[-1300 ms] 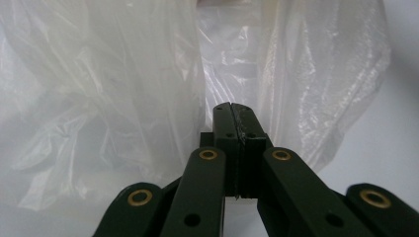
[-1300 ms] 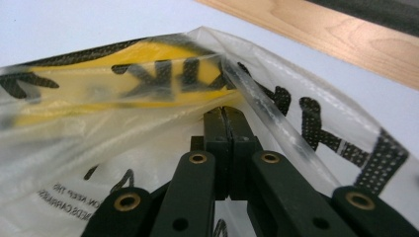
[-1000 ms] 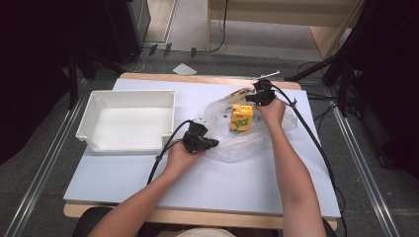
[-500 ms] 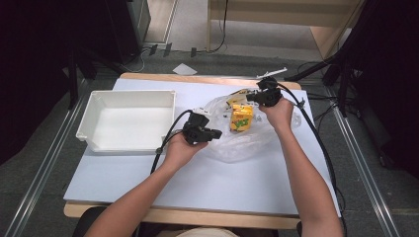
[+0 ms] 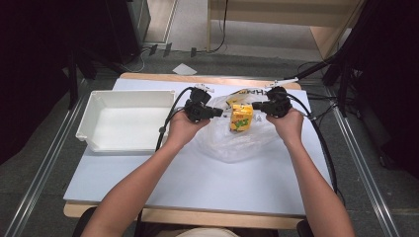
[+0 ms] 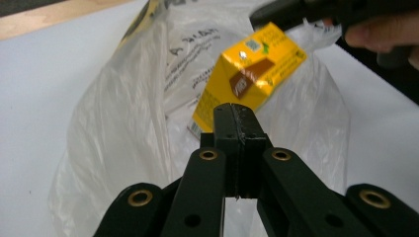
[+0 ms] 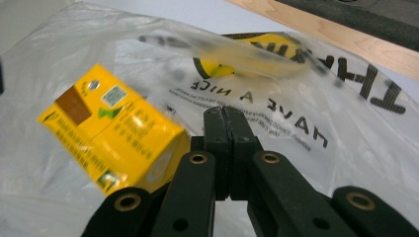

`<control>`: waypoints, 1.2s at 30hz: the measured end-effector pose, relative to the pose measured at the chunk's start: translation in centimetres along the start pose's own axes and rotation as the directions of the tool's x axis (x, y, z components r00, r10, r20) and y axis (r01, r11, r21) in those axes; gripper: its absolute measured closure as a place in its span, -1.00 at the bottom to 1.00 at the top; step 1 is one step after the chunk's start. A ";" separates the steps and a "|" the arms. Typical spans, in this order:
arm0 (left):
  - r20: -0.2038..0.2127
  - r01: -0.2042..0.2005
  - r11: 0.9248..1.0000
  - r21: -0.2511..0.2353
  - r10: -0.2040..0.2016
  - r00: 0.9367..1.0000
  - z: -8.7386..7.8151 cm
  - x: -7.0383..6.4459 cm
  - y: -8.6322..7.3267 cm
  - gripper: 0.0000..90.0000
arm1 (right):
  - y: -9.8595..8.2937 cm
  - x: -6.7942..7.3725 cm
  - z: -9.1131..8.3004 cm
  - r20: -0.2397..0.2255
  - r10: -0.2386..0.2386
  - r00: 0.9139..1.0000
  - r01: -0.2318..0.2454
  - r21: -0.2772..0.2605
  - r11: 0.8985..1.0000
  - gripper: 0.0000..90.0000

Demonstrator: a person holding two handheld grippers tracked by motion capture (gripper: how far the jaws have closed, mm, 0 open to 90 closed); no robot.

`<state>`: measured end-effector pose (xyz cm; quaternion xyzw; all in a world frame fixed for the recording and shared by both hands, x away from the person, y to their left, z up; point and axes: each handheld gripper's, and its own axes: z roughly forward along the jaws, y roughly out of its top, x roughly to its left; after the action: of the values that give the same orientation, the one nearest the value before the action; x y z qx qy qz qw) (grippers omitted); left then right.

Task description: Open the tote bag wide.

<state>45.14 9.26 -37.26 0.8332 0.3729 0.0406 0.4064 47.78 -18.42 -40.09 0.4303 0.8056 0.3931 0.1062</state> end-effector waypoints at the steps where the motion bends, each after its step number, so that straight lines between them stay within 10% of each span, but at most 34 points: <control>1: -0.006 -0.002 1.000 -0.004 0.002 1.000 0.1 0.1 0.4 1.00 | -0.3 0.1 -0.2 -0.004 0.002 1.000 -0.002 0.001 1.000 1.00; 16: -0.077 -0.012 0.999 -0.039 0.009 0.997 2.8 2.6 4.0 1.00 | -4.0 1.5 -1.1 -0.029 -0.021 0.999 0.021 0.017 1.000 1.00; 36: -0.117 0.062 0.997 0.052 -0.056 0.992 9.5 5.0 0.6 1.00 | -7.4 1.8 0.9 -0.037 -0.020 0.999 0.022 0.063 0.998 1.00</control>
<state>52.64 6.17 -44.38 0.8291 0.4213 0.0661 0.3617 42.60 -18.87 -45.81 0.4179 0.8240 0.3739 0.0819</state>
